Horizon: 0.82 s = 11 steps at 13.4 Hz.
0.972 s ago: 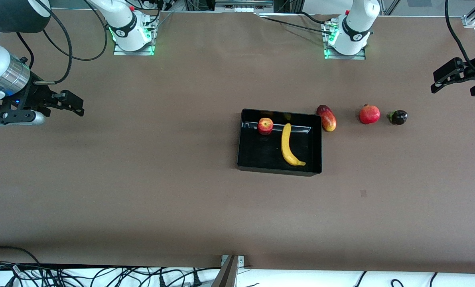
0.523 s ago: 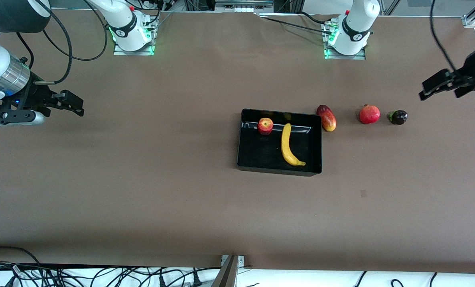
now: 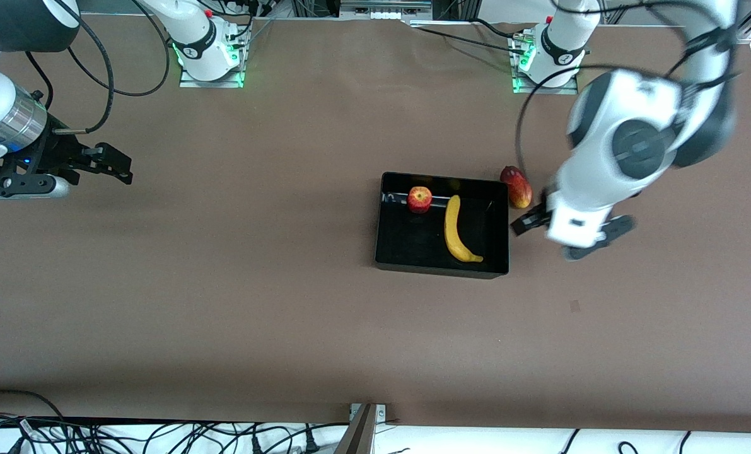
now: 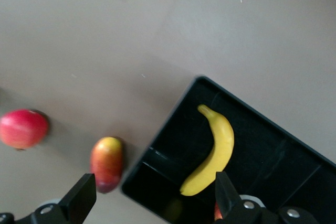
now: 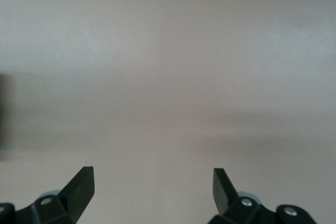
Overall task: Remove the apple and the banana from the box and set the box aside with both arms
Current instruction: 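Reach the left gripper down to the red apple in the tray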
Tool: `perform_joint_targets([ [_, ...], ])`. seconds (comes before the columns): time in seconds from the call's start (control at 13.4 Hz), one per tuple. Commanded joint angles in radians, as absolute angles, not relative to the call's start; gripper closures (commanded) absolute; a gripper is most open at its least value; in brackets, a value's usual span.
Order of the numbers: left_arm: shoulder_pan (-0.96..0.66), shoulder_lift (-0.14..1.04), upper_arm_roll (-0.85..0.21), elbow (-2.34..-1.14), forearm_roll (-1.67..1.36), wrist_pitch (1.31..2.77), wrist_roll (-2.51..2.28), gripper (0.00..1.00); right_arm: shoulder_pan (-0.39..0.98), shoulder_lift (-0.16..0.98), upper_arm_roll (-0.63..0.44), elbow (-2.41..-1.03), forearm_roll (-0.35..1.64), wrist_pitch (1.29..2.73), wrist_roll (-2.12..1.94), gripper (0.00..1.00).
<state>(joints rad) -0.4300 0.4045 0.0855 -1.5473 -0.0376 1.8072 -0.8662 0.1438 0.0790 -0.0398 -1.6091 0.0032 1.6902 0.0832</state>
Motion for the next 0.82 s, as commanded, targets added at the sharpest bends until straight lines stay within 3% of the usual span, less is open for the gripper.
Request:
perform_joint_targets([
  [0.0,-0.501,0.507,0.097,-1.517,-0.034,1.864,-0.919,0.00,0.127,0.084,-0.029,-1.594,-0.008,1.687,0.078,0.00],
  [0.45,-0.616,0.670,0.094,-1.519,-0.126,2.034,-0.972,0.00,0.121,0.087,-0.029,-1.594,-0.008,1.686,0.084,0.00],
  [0.75,-0.647,0.706,0.066,-1.529,-0.127,2.088,-1.034,0.00,0.121,0.091,-0.029,-1.594,-0.006,1.687,0.084,0.00],
])
